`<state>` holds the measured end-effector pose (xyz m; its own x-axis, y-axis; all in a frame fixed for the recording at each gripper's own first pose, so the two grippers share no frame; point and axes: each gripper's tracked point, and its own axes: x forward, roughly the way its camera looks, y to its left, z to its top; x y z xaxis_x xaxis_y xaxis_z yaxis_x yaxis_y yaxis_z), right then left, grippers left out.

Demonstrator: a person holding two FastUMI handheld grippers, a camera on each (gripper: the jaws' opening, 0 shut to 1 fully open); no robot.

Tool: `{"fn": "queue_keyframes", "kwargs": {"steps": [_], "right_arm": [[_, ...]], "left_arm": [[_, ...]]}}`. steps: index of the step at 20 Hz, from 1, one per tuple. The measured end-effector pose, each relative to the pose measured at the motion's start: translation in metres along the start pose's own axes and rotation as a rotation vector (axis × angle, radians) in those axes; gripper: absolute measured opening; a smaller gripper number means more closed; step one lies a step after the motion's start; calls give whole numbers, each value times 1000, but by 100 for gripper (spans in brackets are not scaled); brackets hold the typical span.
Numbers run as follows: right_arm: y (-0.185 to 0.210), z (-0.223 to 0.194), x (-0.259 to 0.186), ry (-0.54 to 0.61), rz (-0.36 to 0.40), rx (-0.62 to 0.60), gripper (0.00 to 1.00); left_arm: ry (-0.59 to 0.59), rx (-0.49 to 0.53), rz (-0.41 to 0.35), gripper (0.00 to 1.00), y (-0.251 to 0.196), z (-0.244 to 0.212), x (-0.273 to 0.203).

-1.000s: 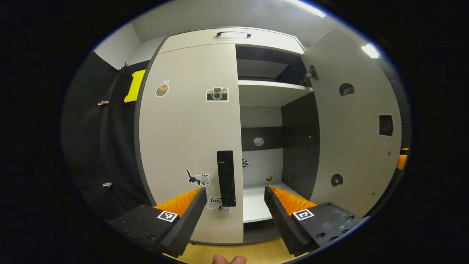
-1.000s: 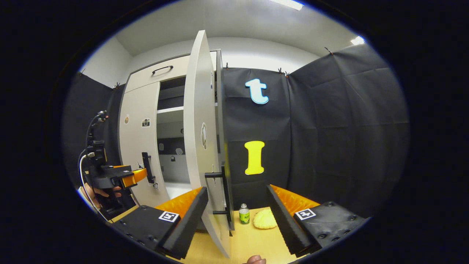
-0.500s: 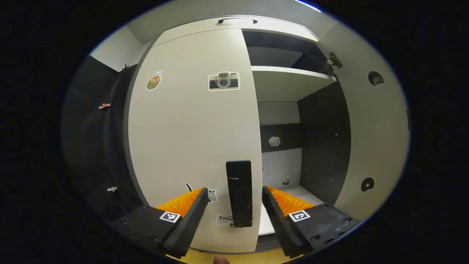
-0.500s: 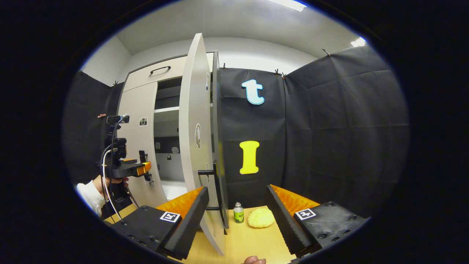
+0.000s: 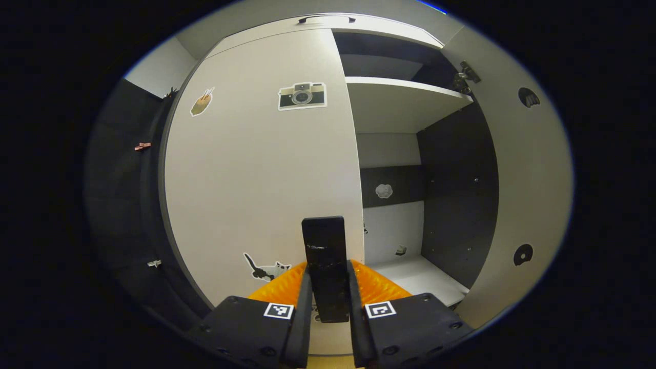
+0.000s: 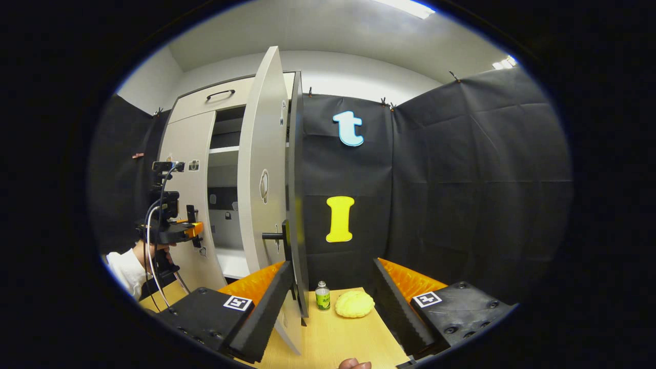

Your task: Open the right door of the double-door shoe cabinet with the right hand, and open the left door with the left hand.

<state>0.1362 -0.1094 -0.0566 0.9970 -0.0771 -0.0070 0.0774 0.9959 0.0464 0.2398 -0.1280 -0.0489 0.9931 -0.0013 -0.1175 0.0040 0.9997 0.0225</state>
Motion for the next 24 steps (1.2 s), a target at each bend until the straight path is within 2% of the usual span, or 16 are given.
{"fn": "queue_keyframes", "kwargs": {"steps": [5, 8, 11, 16, 24], "right_arm": [[-2, 0, 0, 1, -3, -6, 98], [3, 1, 1, -3, 15, -2, 98], [3, 3, 1, -13, 26, -22, 98], [16, 4, 3, -17, 58, 4, 97], [31, 14, 3, -62, 88, -24, 98]], "left_arm": [[15, -15, 15, 35, -1, -3, 4], [-1, -61, 11, 28, 0, -2, 2], [2, -39, 6, 25, 2, -2, -4], [-1, -70, -92, 23, 8, -4, -18], [24, -76, -138, 21, 19, -8, -33]]}}
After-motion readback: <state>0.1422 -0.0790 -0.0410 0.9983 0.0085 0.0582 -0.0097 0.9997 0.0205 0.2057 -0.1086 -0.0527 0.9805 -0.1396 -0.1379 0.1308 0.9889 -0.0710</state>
